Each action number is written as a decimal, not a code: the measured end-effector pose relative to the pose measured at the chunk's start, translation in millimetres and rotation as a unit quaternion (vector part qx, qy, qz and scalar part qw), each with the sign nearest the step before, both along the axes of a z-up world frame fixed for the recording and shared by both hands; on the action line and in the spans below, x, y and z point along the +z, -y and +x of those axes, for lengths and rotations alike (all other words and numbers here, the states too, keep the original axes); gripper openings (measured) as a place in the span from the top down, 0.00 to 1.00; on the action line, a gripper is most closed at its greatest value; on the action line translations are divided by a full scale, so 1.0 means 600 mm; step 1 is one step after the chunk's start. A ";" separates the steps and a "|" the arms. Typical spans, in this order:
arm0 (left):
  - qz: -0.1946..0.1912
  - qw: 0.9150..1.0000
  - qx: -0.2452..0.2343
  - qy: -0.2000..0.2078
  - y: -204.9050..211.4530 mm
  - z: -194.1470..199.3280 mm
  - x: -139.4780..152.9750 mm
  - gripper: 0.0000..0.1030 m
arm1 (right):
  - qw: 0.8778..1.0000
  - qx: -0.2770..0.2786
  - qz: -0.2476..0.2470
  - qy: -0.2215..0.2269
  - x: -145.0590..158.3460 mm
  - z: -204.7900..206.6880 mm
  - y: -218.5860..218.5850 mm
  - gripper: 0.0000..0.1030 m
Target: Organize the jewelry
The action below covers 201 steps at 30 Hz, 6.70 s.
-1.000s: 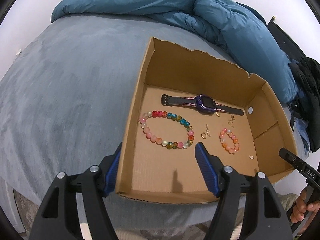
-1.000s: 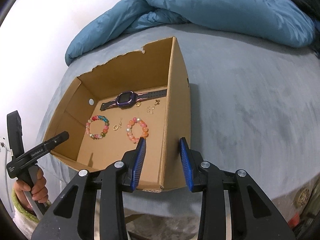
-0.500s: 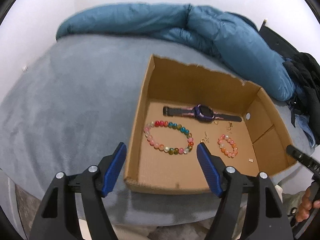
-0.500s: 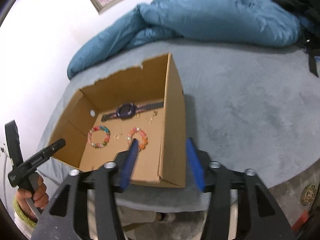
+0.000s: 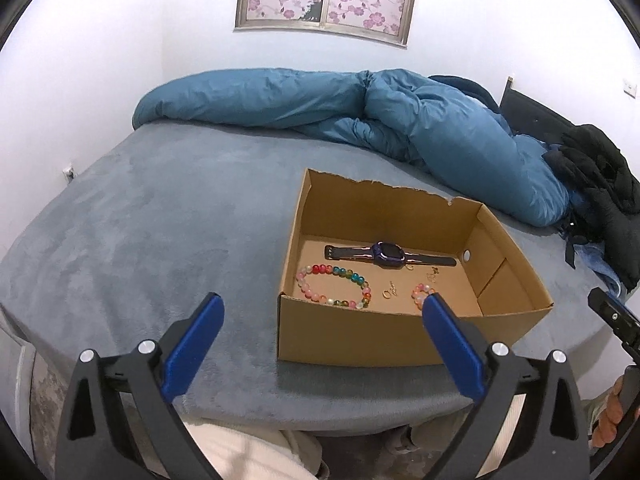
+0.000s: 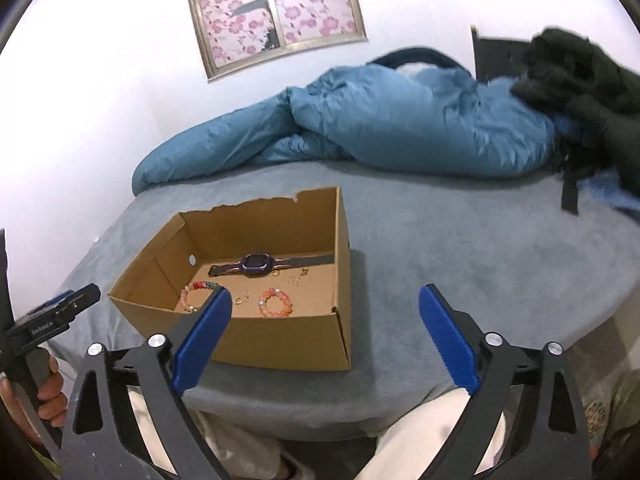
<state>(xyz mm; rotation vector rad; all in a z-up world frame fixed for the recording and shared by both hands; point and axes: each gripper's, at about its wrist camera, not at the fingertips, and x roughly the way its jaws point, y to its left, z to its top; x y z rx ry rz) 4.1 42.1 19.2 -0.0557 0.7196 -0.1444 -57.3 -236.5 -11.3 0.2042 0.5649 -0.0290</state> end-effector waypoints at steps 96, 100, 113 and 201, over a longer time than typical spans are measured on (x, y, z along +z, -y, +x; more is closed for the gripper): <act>0.113 0.979 0.030 -0.169 0.071 0.049 0.010 0.05 | 0.979 -0.029 -0.061 -0.195 -0.006 0.073 -0.040 0.08; 0.117 0.977 0.034 -0.175 0.069 0.053 0.001 0.05 | 0.978 -0.028 -0.062 -0.198 -0.010 0.081 -0.043 0.08; 0.118 0.976 0.025 -0.181 0.073 0.059 -0.014 0.05 | 0.976 -0.029 -0.061 -0.207 -0.018 0.090 -0.042 0.08; 0.113 0.988 0.040 -0.097 0.024 0.051 -0.022 0.05 | 0.983 -0.071 -0.078 -0.148 -0.027 0.077 -0.071 0.08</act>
